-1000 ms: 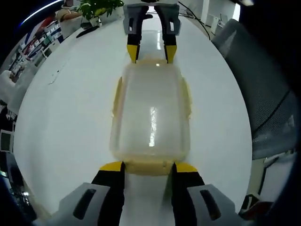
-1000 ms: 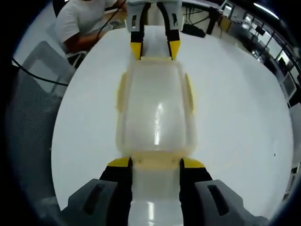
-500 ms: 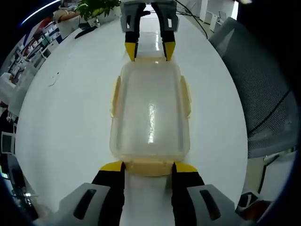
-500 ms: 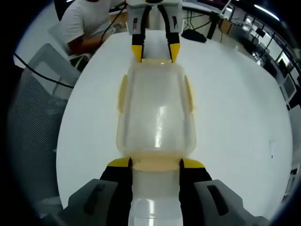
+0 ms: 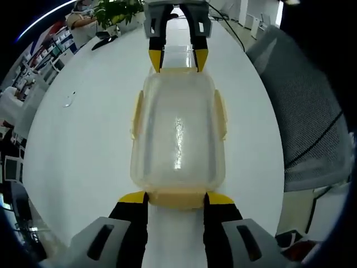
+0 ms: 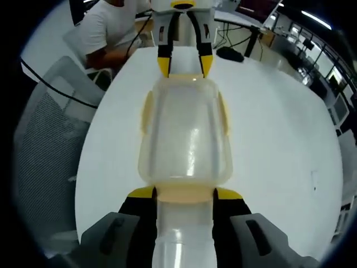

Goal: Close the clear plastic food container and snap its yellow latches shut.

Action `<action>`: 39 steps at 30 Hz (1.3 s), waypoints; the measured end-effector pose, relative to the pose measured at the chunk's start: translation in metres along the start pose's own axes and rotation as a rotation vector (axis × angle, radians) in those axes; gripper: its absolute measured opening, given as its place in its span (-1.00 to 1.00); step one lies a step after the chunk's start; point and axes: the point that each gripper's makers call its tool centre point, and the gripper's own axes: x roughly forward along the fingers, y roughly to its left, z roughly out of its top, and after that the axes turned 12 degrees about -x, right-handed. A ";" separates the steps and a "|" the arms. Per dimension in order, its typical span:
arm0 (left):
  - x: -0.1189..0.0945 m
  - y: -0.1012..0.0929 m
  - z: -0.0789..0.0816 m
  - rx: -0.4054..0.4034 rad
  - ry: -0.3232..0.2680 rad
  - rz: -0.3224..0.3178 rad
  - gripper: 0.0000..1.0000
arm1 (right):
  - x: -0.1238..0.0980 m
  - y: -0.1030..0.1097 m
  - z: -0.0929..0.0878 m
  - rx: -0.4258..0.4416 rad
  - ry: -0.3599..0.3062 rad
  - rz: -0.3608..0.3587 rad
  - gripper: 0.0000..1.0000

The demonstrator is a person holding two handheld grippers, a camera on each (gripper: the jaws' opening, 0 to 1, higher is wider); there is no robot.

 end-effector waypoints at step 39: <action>-0.010 -0.025 0.101 0.035 -0.083 -0.039 -0.36 | -0.076 0.023 -0.063 0.027 0.002 -0.019 -0.31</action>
